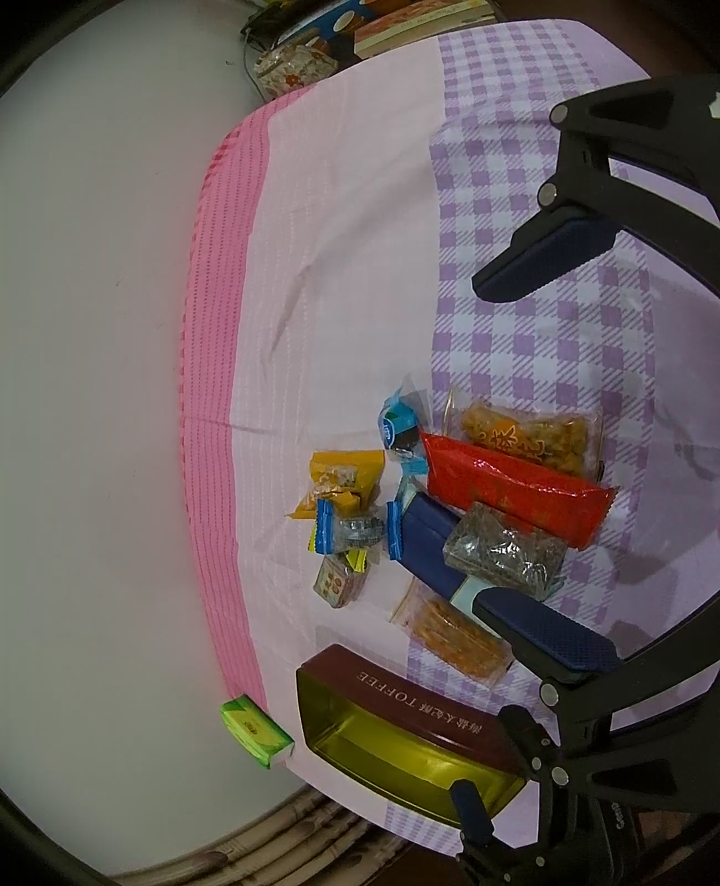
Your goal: Organize snacks
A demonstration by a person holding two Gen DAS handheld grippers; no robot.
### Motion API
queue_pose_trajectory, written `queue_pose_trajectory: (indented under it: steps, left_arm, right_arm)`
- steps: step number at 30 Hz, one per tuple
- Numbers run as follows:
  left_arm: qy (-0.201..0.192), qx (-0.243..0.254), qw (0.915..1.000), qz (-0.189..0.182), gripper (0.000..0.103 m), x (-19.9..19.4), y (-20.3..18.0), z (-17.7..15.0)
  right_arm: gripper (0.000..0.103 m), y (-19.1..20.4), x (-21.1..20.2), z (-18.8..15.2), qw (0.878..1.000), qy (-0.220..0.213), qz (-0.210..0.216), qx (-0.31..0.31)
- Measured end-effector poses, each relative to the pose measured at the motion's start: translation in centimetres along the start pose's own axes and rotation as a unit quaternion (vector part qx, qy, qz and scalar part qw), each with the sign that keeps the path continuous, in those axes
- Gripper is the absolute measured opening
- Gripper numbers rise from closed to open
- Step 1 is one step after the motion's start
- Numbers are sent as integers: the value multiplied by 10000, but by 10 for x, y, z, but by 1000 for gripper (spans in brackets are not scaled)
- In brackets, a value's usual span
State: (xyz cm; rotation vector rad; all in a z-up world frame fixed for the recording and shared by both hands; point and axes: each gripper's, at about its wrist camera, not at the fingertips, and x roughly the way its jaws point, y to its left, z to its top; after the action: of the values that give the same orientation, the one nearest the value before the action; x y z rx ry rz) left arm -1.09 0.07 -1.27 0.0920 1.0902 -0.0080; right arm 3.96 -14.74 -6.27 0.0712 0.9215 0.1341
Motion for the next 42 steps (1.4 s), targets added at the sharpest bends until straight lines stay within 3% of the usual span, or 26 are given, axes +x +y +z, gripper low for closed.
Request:
queue_pose_trajectory:
  steps: [16,42]
  left_arm:
    - [148,-250,9996,31,88,8,9,2]
    - [65,-136,9999,28,88,4,4,3]
  right_arm:
    - [102,2,6,1,9998,116,-34,-152]
    - [102,-4,6,2,9998,160,-125,-80]
